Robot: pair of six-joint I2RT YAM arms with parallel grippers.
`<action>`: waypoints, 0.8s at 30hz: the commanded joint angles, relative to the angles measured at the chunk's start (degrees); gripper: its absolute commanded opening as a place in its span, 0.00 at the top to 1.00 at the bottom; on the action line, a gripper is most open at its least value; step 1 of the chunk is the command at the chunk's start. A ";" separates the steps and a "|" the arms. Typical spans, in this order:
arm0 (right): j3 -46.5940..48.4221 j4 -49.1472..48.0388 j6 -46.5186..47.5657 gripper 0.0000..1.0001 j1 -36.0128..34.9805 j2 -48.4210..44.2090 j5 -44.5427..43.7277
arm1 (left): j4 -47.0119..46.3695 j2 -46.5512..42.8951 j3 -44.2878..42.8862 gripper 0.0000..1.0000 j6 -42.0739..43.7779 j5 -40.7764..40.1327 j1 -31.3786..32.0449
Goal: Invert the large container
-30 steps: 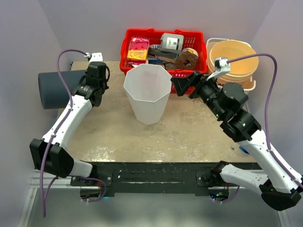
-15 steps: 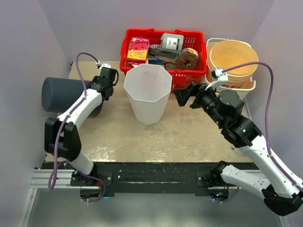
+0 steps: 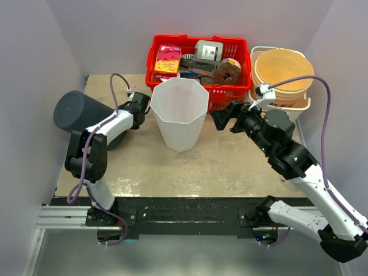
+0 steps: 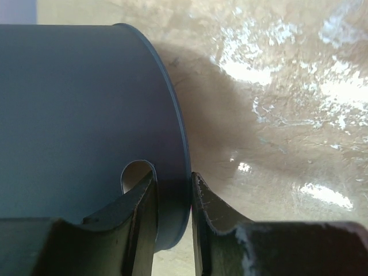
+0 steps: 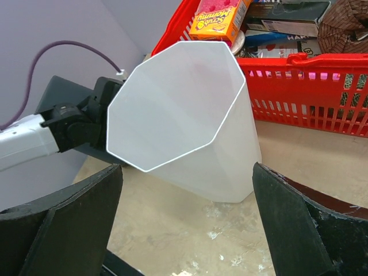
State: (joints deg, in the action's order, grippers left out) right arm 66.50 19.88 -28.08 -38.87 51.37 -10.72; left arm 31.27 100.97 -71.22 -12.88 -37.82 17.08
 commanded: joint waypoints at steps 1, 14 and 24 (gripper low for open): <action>0.12 -0.54 -0.49 0.02 0.02 -0.22 0.96 | -2.17 1.95 2.05 1.00 -1.18 -0.32 0.58; 0.30 -1.07 -1.37 0.01 -0.06 0.92 2.90 | -4.54 2.22 5.48 0.63 -1.88 4.94 0.58; 0.74 -2.04 -1.37 0.01 0.02 1.89 3.95 | -5.34 -0.33 7.06 0.39 -2.14 8.29 0.67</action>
State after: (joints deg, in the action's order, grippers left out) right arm 66.50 19.70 -28.93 -38.87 52.84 -7.79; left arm 28.25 103.66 -64.66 -12.99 -32.64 17.67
